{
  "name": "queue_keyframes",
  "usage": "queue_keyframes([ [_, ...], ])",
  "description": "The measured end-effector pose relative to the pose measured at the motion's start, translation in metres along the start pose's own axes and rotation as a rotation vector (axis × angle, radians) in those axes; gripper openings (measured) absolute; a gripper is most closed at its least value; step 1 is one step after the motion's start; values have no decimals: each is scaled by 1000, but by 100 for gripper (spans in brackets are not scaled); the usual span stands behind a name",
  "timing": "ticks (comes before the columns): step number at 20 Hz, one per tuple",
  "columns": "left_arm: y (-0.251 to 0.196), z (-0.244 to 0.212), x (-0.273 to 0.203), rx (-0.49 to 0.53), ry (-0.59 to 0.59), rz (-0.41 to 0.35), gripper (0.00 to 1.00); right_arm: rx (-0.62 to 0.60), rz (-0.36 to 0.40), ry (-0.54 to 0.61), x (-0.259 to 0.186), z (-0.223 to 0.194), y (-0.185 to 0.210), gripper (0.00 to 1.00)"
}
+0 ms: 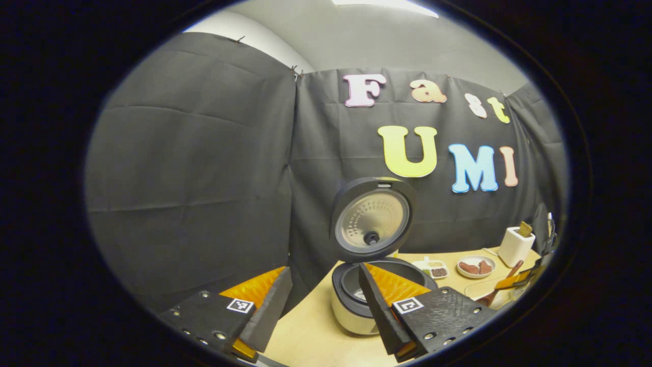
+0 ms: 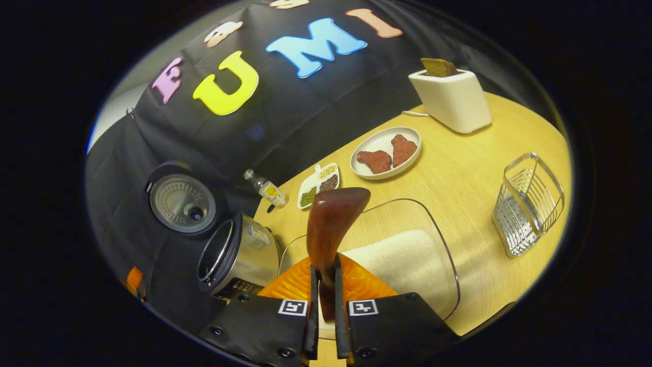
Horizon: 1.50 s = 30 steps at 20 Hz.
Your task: Close the left gripper, press the button to open the rice cooker; take a wooden spoon from the chopstick holder with the right hand, scoop a spoonful of rice and pour it into the rice cooker, then put the wooden spoon back into the chopstick holder.
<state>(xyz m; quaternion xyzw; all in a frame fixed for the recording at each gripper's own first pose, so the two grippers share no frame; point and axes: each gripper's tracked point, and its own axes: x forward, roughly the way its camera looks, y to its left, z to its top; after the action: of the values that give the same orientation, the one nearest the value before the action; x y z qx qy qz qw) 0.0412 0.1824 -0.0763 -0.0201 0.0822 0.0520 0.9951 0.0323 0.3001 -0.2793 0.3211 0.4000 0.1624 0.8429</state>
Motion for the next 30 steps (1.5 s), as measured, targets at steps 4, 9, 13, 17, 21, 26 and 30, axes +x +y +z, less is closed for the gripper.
queue_keyframes([
  [4,-4,5,-2,8,-5,-7,80,159,41,-23,-8,18,-11,15],
  [9,-10,-2,2,9,5,-18,80,292,95,-63,-21,53,-17,15],
  [13,-7,-6,6,-3,9,-15,80,335,158,-92,-22,77,7,15],
  [17,4,-9,9,-5,12,1,80,338,230,-84,-10,87,47,12],
  [21,20,-12,10,2,17,28,80,288,302,-54,5,82,98,15],
  [26,42,-13,5,10,19,68,80,194,383,-15,29,68,164,15],
  [30,63,-18,-3,0,27,108,83,135,445,17,51,51,215,15],
])
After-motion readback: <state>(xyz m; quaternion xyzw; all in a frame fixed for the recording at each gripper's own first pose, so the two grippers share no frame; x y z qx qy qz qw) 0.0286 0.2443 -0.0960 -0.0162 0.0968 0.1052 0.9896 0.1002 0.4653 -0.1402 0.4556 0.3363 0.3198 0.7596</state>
